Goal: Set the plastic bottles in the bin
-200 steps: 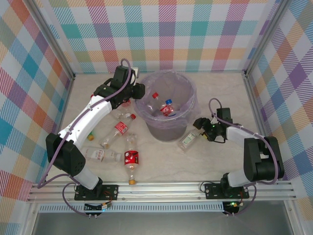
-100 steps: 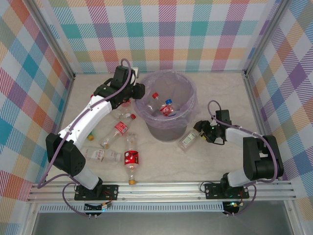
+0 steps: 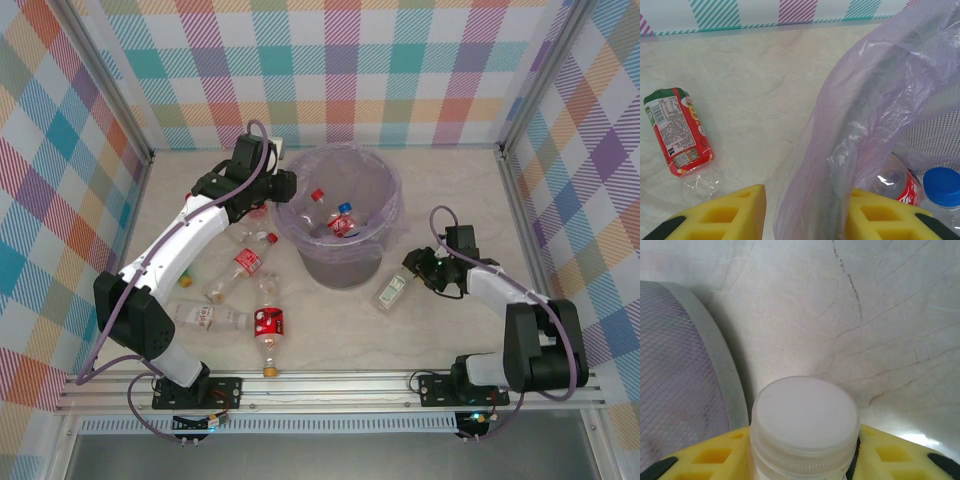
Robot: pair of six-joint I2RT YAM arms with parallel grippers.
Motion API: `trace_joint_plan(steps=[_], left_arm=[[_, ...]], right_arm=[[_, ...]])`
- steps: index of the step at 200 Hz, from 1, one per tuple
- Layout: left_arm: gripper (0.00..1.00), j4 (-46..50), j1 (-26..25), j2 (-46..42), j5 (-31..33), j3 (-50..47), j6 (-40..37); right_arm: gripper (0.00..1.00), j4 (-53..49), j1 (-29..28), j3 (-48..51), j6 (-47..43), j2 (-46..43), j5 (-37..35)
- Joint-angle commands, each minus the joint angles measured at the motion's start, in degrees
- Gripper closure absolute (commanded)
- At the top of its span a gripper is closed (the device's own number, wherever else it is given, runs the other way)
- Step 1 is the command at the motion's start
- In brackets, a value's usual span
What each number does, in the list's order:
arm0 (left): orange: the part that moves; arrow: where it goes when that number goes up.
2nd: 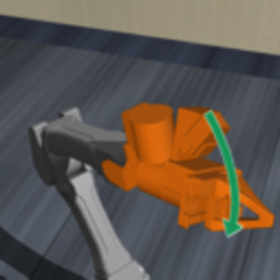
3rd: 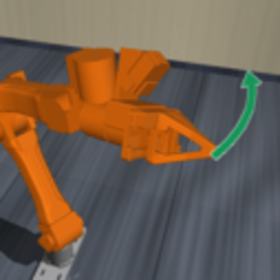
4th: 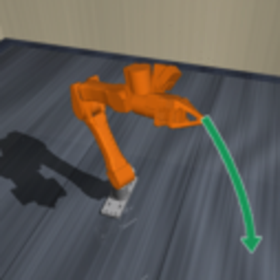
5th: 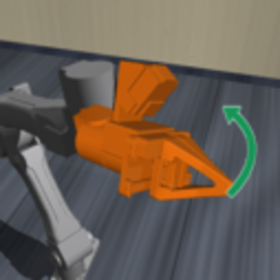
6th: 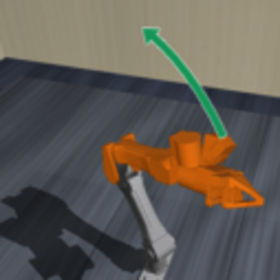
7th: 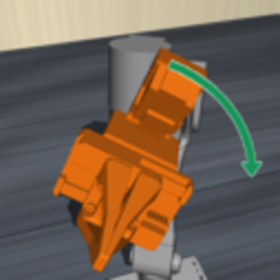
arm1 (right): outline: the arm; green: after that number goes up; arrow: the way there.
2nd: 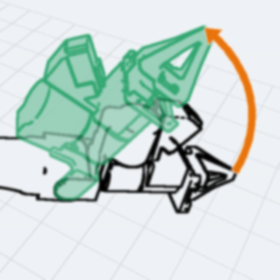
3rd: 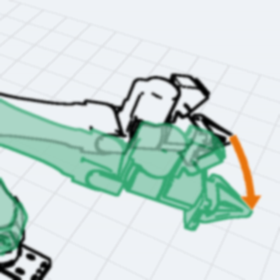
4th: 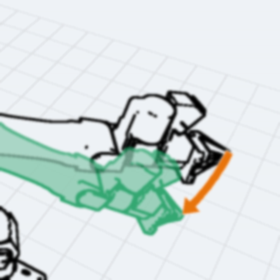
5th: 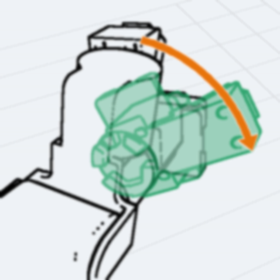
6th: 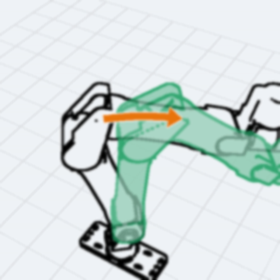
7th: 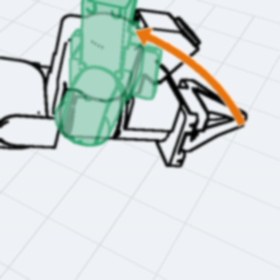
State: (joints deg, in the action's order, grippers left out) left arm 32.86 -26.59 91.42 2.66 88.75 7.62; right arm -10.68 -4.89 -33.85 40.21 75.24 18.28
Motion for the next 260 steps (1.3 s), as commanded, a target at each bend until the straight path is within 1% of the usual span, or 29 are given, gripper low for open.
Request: trace_joint_plan(steps=[1, 20, 49, 90, 118, 132, 153, 161, 178, 202, 213, 232, 260], left_arm=[[0.61, 6.1, -0.1, 1.9, 1.0, -1.7, -1.9], [0.61, 6.1, -0.1, 2.0, 1.0, -1.7, -1.9], [0.61, 6.1, -0.1, 2.0, 0.9, -1.7, -2.0], [0.61, 6.2, -0.1, 1.9, 0.9, -1.7, -1.8], [0.61, 6.2, -0.2, 1.8, 1.0, -1.7, -2.0], [0.61, 6.3, -0.1, 1.9, 1.2, -1.6, -2.0], [0.61, 6.3, -0.1, 2.0, 1.2, -1.5, -2.1], [0.61, 6.3, -0.1, 2.1, 1.0, -1.5, -2.1], [0.61, 6.3, -0.1, 2.2, 0.5, -1.5, -2.0], [0.61, 6.2, -0.1, 2.3, 0.1, -1.5, -1.9], [0.61, 6.1, -0.1, 2.4, -0.1, -1.5, -1.9], [0.61, 6.1, -0.1, 2.6, -0.2, -1.6, -1.9], [0.61, 6.1, -0.1, 2.6, 0.1, -1.6, -1.9]], right_arm=[[0.56, -7.2, 1.6, -3.7, -3.8, -5.2, -0.9], [0.57, -13.6, 4.7, -6.7, -7.0, -10.3, -1.1], [0.62, -24.2, 9.2, -14.8, -14.2, -15.7, -1.9], [0.63, -33.9, 9.9, -29.8, -22.6, -17.2, -4.5], [0.62, -37.6, 10.0, -39.5, -27.3, -16.9, -3.5], [0.63, -39.7, 9.8, -45.2, -28.9, -16.4, -5.4], [0.63, -41.0, 9.9, -50.8, -30.3, -15.9, -8.6], [0.63, -40.3, 9.8, -52.4, -29.8, -15.8, -8.3], [0.63, -37.6, 9.7, -56.0, -27.6, -15.1, -4.6], [0.63, -34.7, 6.4, -61.8, -25.4, -12.1, -2.3], [0.63, -34.1, 3.4, -64.5, -25.1, -10.0, -2.2], [0.63, -33.3, -3.2, -68.5, -25.9, -6.2, -5.2], [0.63, -30.0, -10.6, -72.2, -25.6, -1.4, -5.4]])
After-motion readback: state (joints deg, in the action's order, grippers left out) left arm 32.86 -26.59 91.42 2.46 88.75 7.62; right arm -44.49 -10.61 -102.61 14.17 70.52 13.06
